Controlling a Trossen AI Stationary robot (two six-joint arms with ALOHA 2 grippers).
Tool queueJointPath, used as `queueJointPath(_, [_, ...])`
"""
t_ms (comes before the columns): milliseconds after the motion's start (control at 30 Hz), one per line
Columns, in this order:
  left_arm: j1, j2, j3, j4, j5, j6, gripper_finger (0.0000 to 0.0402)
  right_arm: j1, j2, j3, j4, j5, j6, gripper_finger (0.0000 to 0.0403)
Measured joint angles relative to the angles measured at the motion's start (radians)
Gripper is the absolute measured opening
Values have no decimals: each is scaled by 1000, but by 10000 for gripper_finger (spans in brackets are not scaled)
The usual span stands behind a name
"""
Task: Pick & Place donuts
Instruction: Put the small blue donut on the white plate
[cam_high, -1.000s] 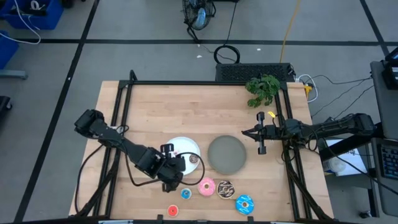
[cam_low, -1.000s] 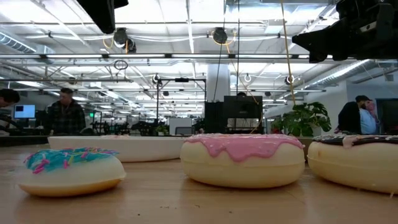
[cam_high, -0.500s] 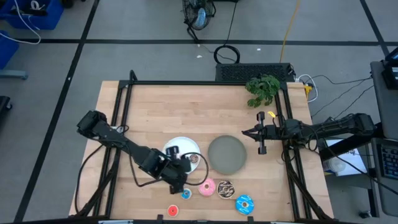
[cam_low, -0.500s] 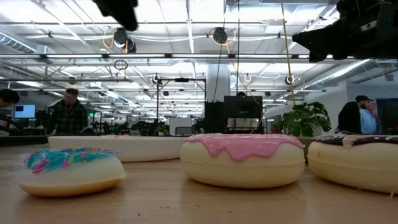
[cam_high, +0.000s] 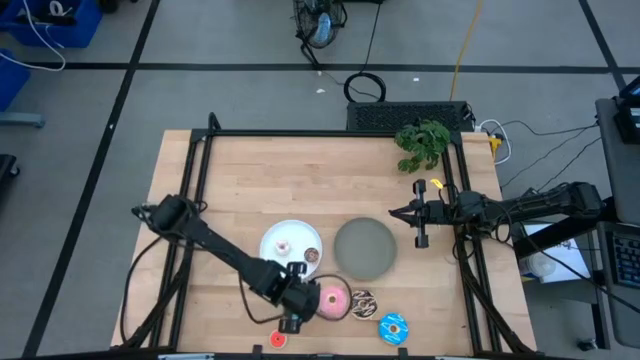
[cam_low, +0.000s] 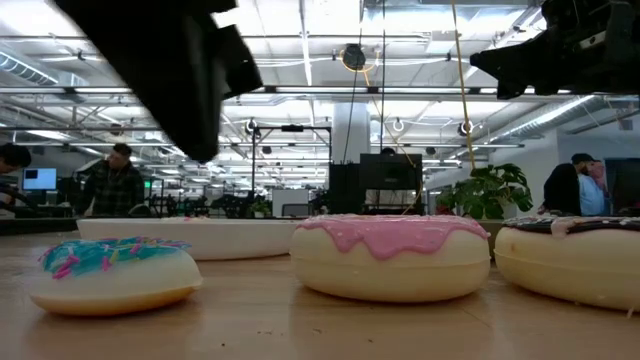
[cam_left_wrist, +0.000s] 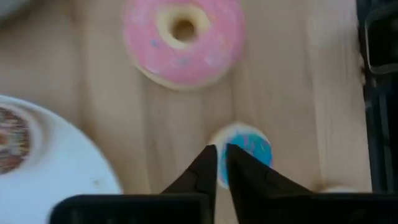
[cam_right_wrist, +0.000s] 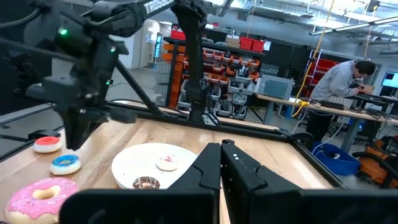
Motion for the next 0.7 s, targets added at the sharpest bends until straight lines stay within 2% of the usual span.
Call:
queueJointPath(267, [-4,10,0,-9,2,5,163,0,0,0,0,0,0,0])
queueJointPath(367, [-6,22,0,-10,3,6,194,0,0,0,0,0,0,0])
queueJointPath(500, [-12,49,0,-11,27,29,212,0,0,0,1,0,0,0])
queueJointPath(700, [-15,76,0,-29,48,27,206,0,0,0,7,0,0,0])
